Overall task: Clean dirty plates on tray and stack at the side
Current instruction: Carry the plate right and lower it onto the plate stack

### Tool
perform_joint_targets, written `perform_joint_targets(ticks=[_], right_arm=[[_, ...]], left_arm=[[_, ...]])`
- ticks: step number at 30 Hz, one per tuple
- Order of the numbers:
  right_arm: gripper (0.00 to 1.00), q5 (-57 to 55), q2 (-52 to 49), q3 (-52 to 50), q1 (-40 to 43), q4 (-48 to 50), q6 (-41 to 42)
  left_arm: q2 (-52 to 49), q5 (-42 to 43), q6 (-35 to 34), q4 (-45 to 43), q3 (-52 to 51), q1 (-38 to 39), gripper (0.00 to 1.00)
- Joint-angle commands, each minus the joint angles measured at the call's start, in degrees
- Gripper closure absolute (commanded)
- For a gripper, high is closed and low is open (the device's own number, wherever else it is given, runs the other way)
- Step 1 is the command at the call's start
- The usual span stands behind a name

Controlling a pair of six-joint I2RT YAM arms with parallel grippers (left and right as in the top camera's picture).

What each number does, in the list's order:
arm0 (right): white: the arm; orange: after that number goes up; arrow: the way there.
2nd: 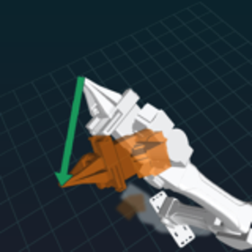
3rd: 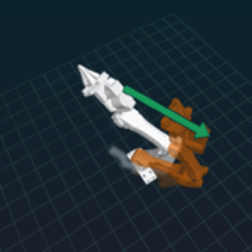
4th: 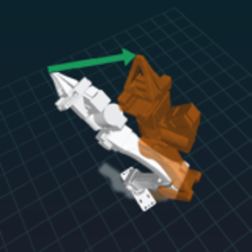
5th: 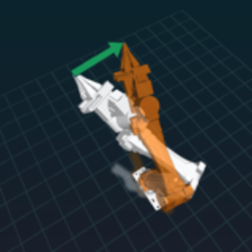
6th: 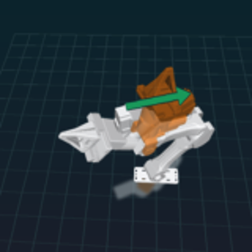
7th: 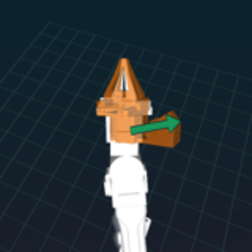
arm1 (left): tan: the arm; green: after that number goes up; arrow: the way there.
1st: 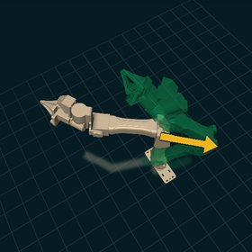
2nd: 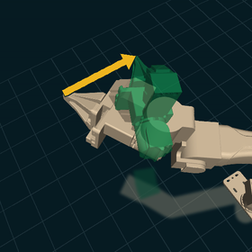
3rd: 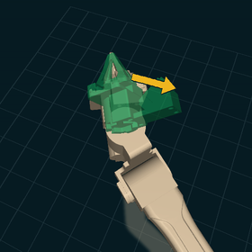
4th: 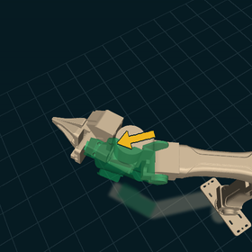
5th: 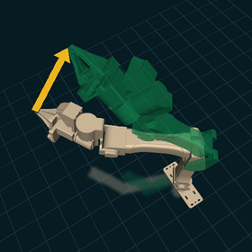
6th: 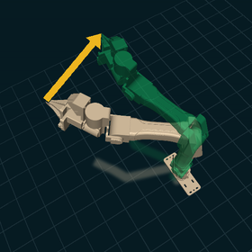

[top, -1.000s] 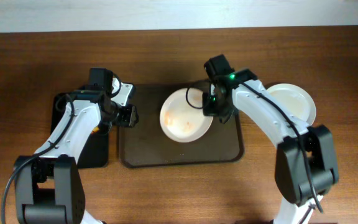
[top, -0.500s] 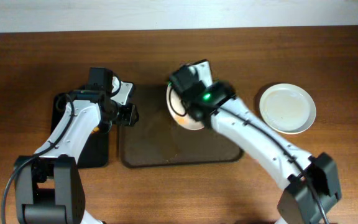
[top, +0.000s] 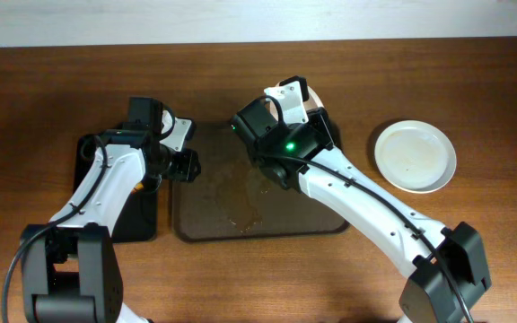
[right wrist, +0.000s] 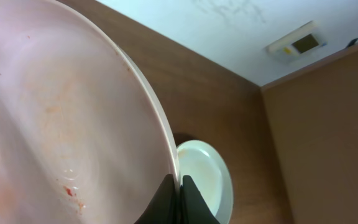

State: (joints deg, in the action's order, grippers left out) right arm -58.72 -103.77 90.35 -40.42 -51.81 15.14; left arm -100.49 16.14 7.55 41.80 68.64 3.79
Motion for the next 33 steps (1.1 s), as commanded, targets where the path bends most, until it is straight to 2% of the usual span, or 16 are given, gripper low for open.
perform_joint_targets(ticks=[1, 5, 9, 12, 17, 23, 27, 28, 29, 30, 31, 33], right_arm=[[0.96, 4.9, 1.84, 1.11, 4.57, 0.17, 4.7], [0.96, 11.15, 1.84, 1.11, 14.73, -0.09, 10.99], [0.96, 26.23, 1.84, 1.05, 28.7, -1.66, 16.63], [0.96, 41.51, 1.33, 1.03, 40.76, -2.45, 17.16], [0.96, 54.69, -1.38, -1.49, 55.41, -4.22, 16.83], [0.96, 58.95, -2.8, -5.14, 63.19, -4.74, 14.14], [0.95, 60.08, -2.8, -5.25, 63.21, -5.53, 12.52], [0.82, 60.08, -2.8, -5.29, 63.04, -5.92, 12.52], [0.53, 60.26, -2.8, -5.29, 62.93, -6.29, 12.55], [0.14, 60.83, -2.8, -5.29, 62.73, -6.34, 12.52], [0.02, 61.18, -2.8, -5.29, 62.53, -6.67, 12.48], [0.02, 62.79, -2.8, -5.29, 61.96, -7.39, 10.51]], left_arm=[[0.59, 0.98, 0.92, -0.13, 1.16, 0.07, 0.52], [0.59, 1.03, 0.9, 0.28, 1.16, 0.09, 0.53], [0.59, 1.01, 0.92, 0.52, 1.16, 0.07, 0.52], [0.59, 1.01, 0.92, 0.5, 1.16, 0.07, 0.52], [0.59, 1.01, 0.92, 0.48, 1.16, 0.07, 0.52], [0.59, 1.01, 0.92, 0.46, 1.16, 0.07, 0.52], [0.59, 1.01, 0.92, 0.46, 1.16, 0.07, 0.52], [0.59, 1.01, 0.92, 0.48, 1.16, 0.07, 0.52], [0.59, 1.01, 0.92, 0.48, 1.16, 0.07, 0.51], [0.59, 1.01, 0.92, 0.48, 1.16, 0.07, 0.5], [0.59, 1.01, 0.92, 0.48, 1.16, 0.07, 0.45], [0.59, 0.96, 0.94, 0.46, 1.16, 0.07, 0.42]])
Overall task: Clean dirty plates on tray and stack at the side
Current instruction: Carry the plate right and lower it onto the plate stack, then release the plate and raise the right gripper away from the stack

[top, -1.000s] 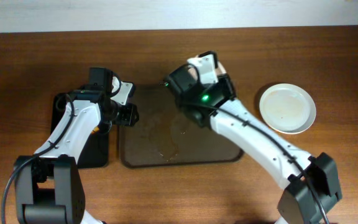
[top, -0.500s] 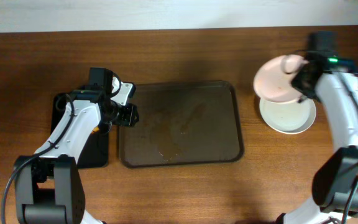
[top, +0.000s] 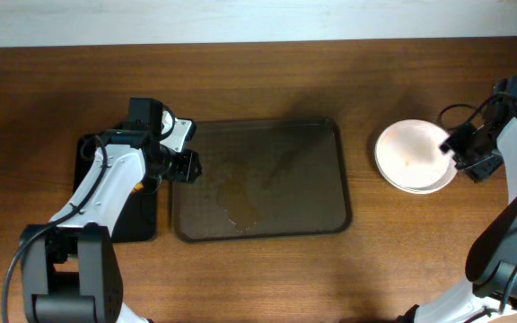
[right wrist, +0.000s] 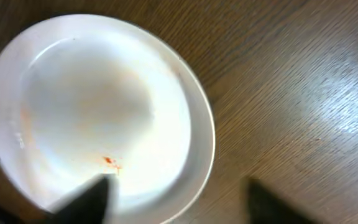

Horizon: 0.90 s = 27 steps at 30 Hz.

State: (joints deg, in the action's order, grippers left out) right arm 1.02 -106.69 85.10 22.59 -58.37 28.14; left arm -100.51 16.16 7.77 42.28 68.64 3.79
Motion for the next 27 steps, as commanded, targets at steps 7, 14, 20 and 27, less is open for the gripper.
perform_joint_targets(ticks=[7, 14, 20, 27], right_arm=[[0.05, 6.29, 2.05, 2.54, -11.17, -1.09, -16.61], [0.02, 2.84, 4.02, 14.19, -23.78, -5.64, -24.65], [0.02, 5.2, 5.18, 15.58, -24.39, -11.72, -23.58], [0.02, 3.58, 7.65, 14.56, -24.41, -16.28, -23.21]], left_arm=[[0.61, -1.68, -2.1, 1.86, 6.8, -1.53, 0.36], [0.61, -8.33, -4.74, 8.07, 21.7, -3.91, 0.0], [0.61, -8.31, -4.72, 21.0, 22.49, -4.09, 0.0], [0.63, -8.76, -2.97, 31.12, 22.05, -4.09, 0.0]])
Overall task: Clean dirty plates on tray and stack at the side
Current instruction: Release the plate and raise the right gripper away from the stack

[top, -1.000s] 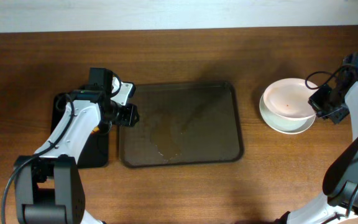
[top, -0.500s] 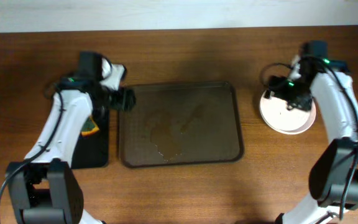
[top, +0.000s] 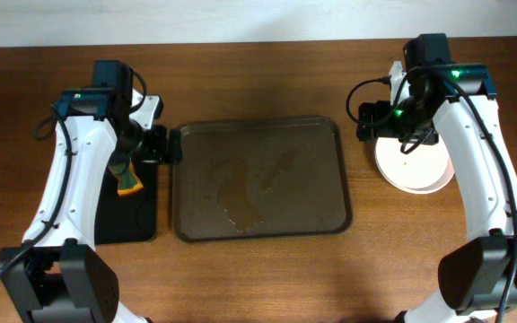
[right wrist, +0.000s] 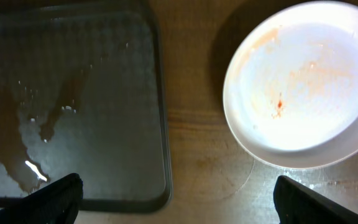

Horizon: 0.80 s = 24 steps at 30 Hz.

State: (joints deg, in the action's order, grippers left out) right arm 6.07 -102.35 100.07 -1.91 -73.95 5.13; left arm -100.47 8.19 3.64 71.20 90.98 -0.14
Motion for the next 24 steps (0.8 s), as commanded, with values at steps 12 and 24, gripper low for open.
perform_joint_targets(ticks=[12, 24], right_arm=[[0.02, -3.76, 30.88, -27.5, 0.09, 12.76, 0.04], [0.02, -8.72, 54.62, -38.42, 0.09, 15.72, 0.02]], left_arm=[[16.11, -3.61, 1.16, -9.42, -19.12, -0.15, 0.0], [57.86, -7.58, 1.16, -23.67, -39.32, -0.15, 0.0]])
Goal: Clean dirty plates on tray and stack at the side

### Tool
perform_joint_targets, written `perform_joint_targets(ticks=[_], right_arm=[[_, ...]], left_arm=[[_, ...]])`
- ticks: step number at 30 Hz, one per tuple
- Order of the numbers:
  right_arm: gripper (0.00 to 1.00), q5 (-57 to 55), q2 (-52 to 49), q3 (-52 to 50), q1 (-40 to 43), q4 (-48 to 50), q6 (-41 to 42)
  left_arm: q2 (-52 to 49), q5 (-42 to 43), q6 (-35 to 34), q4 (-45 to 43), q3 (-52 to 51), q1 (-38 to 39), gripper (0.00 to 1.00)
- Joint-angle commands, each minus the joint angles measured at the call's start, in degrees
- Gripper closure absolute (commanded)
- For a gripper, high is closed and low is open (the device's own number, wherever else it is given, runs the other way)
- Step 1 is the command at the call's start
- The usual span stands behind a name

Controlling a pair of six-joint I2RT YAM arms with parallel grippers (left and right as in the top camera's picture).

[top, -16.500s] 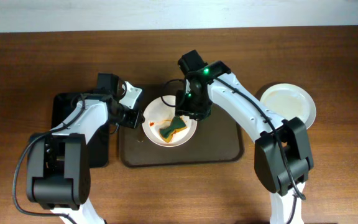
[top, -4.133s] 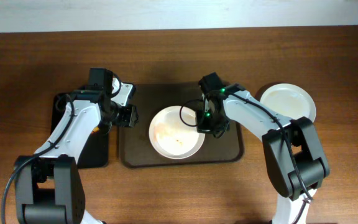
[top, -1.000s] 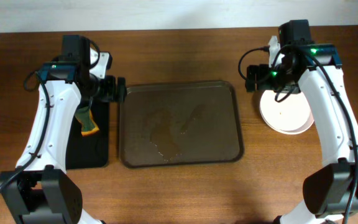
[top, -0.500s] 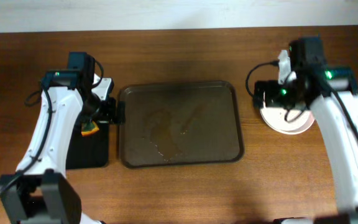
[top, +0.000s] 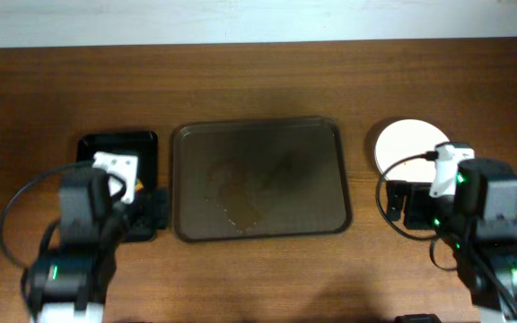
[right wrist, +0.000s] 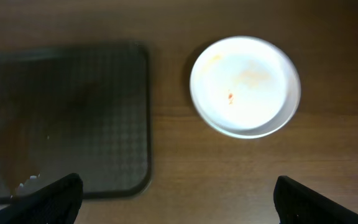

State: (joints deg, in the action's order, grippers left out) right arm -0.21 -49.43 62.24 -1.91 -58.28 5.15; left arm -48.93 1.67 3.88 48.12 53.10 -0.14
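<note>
Two white plates lie stacked on the table right of the tray, the top one bearing faint orange smears and a red speck. The brown tray holds no plates, only a wet film. My right gripper hangs high near the table's front right, open, its fingers wide apart with nothing between them. My left gripper sits at the front left beside the tray's corner; its jaws are too dark to read.
A black mat lies left of the tray with an orange sponge on it, partly under my left arm. The table's far edge meets a white wall.
Both arms have drawn back from the far half of the table to the near edge. The right wrist camera sits higher, so the plates and tray look smaller. The plates have not moved.
First my right gripper was shut on a smeared plate's rim, held tilted over the tray's back right, with one plate on the table at the right. Later that plate lay on the other plate and the gripper was open. The arms then stood over the table, and now sit back.
</note>
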Motion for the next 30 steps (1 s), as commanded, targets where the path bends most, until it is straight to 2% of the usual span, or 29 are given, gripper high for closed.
perform_joint_targets(ticks=[1, 6, 10, 23, 27, 30], right_arm=[[0.02, -2.45, 1.88, -0.59, 0.09, 0.04, 0.0], [0.02, -2.45, 0.66, -0.59, 0.09, 0.04, 0.0], [0.02, -2.45, -1.62, -0.59, 0.09, 0.04, -0.02], [0.01, -2.45, -17.79, -0.63, 0.04, 0.22, 0.0], [0.02, -2.03, -16.76, -0.96, 0.02, -0.07, 0.0], [0.02, -1.62, -12.17, -1.62, 0.04, 4.22, -0.04]], left_arm=[[7.98, -1.05, 0.92, -0.55, -1.44, -0.15, 0.0], [13.57, -1.07, 0.92, -0.52, -1.44, -0.15, 0.0], [13.75, -1.07, 0.92, -0.5, -1.44, -0.15, 0.0], [13.77, -1.07, 0.92, -0.5, -1.44, -0.15, 0.0], [13.75, -1.07, 0.92, -0.5, -1.44, -0.15, 0.0], [13.77, -1.07, 0.92, -0.5, -1.44, -0.15, 0.0]])
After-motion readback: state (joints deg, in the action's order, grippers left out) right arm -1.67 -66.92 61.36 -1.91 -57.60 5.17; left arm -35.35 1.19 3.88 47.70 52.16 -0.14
